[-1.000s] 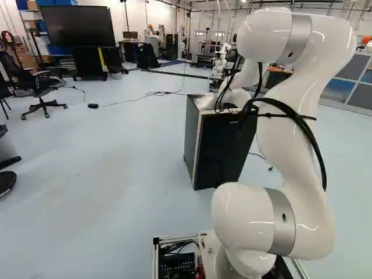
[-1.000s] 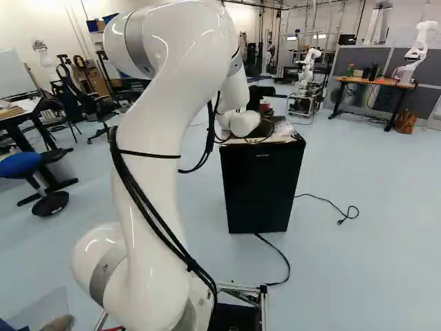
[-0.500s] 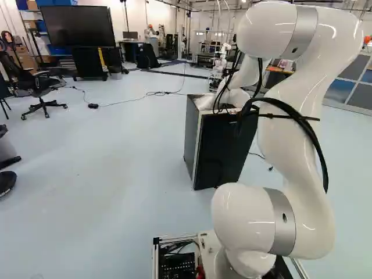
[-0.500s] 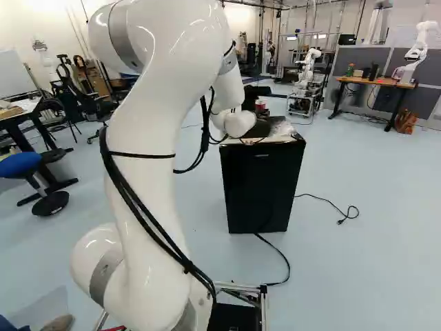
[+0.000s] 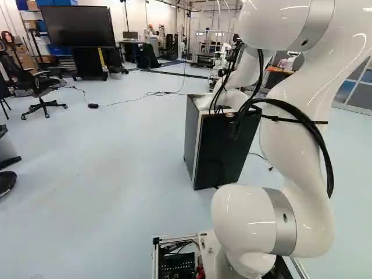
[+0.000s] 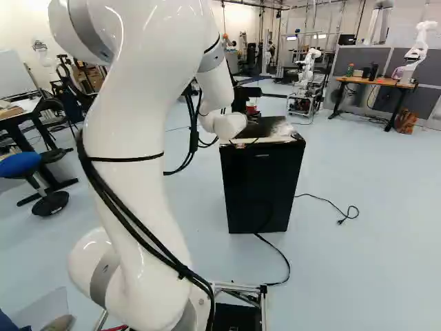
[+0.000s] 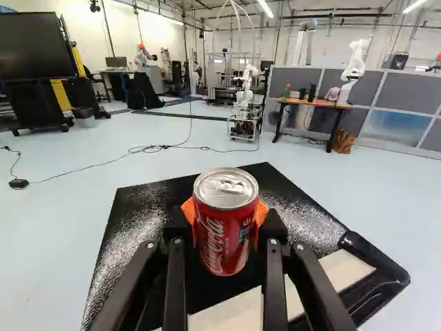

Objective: Grab a drink from the fridge

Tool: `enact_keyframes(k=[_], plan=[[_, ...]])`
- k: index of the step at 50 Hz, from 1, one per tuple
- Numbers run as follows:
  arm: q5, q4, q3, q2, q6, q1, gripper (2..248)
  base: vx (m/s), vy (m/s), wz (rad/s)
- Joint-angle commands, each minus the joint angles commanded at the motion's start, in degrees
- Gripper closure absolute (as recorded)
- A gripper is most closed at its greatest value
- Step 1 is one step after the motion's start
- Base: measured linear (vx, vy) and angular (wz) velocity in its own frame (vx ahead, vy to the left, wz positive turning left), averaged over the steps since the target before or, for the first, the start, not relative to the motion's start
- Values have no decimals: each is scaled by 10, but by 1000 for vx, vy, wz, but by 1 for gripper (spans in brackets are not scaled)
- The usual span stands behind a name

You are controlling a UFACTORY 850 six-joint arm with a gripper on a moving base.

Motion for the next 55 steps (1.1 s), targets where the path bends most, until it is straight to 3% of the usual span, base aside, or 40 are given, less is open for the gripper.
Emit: enact_keyframes(k=[55], plan=[[6, 5, 296, 231, 0, 94, 152, 0, 0, 0]])
